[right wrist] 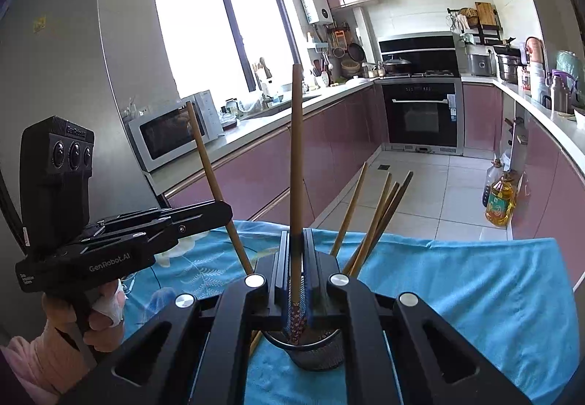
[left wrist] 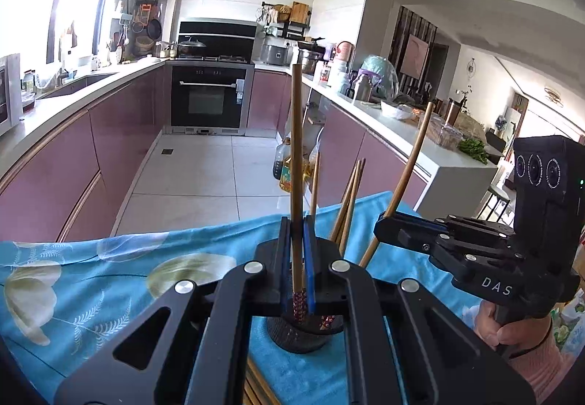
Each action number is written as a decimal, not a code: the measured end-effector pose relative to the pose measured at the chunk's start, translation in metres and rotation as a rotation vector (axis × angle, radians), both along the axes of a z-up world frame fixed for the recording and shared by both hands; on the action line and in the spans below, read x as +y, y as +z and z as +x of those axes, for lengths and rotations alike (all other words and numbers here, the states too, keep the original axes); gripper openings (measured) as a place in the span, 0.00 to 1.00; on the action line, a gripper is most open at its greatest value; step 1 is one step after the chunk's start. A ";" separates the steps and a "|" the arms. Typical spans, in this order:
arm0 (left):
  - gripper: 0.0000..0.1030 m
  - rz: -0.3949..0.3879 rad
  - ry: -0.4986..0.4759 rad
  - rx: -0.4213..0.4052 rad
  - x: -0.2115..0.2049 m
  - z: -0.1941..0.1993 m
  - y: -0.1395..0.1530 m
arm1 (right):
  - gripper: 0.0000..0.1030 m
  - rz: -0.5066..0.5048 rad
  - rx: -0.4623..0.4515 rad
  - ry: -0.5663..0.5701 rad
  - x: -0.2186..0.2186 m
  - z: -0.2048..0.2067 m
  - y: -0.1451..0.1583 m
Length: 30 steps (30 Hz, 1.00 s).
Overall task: Organize utensils
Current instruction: 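Lower both chopsticks tip-first into the mesh cup with both grippers, then open the left gripper while the right gripper opens, releasing chopsticks into the cup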
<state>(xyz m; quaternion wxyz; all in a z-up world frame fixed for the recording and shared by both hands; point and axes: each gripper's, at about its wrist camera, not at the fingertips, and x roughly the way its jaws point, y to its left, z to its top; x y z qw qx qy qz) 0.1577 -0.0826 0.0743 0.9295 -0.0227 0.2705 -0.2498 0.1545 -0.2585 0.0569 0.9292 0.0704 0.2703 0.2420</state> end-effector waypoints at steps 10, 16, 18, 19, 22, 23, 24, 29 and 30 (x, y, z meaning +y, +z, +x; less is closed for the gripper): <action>0.08 0.097 -0.019 0.104 -0.014 0.025 -0.034 | 0.08 -0.038 0.092 -0.040 0.005 0.015 -0.026; 0.17 0.085 -0.002 0.093 -0.010 0.023 -0.046 | 0.18 -0.027 0.083 -0.069 0.002 0.011 -0.028; 0.17 0.074 -0.001 0.094 -0.006 0.021 -0.049 | 0.21 -0.023 0.081 -0.069 0.002 0.010 -0.027; 0.17 0.068 0.002 0.094 -0.003 0.019 -0.050 | 0.23 -0.022 0.080 -0.068 0.002 0.009 -0.028; 0.18 0.058 0.018 0.087 0.004 0.012 -0.055 | 0.25 -0.025 0.074 -0.068 0.002 0.005 -0.027; 0.19 0.052 0.020 0.085 0.007 0.009 -0.056 | 0.26 -0.025 0.071 -0.066 0.003 0.003 -0.027; 0.20 0.046 0.022 0.084 0.012 0.006 -0.055 | 0.26 -0.024 0.068 -0.062 0.003 0.002 -0.026; 0.24 0.030 0.038 0.067 0.030 -0.011 -0.059 | 0.32 -0.025 0.040 -0.031 0.008 -0.015 -0.022; 0.25 0.028 0.043 0.065 0.033 -0.015 -0.059 | 0.32 -0.026 0.036 -0.018 0.010 -0.019 -0.022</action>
